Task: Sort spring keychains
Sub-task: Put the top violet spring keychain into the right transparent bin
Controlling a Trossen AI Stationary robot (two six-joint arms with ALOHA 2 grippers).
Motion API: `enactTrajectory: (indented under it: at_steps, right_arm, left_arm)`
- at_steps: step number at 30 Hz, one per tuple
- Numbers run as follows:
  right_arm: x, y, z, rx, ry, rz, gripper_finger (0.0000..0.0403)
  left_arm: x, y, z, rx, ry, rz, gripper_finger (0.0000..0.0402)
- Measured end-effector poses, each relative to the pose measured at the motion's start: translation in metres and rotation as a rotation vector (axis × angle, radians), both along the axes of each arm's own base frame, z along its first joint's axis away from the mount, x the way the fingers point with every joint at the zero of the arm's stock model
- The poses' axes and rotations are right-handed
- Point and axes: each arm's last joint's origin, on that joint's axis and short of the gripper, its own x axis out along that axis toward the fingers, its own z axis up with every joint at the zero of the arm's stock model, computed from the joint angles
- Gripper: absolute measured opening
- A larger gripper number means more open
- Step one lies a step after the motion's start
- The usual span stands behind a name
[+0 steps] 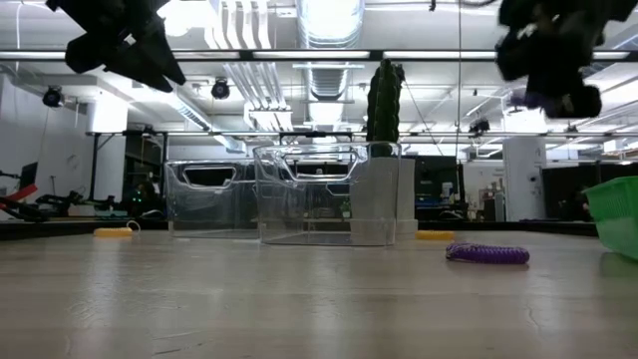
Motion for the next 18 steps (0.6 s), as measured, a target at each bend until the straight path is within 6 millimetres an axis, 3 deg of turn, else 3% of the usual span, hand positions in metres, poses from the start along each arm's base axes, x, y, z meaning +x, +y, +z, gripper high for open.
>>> enactTrajectory:
  at_steps: [11,18]
  right_arm:
    - [-0.045,0.029,0.041,0.0,-0.483,0.158,0.0022]
    - [-0.068,0.041,0.057,-0.087,-0.694,0.176,0.0022]
  left_arm:
    - [0.001,-0.001,-0.003,-0.005,-0.014,0.0,0.0153]
    - [0.002,-0.001,-0.002,-0.007,-0.018,0.0,0.0153]
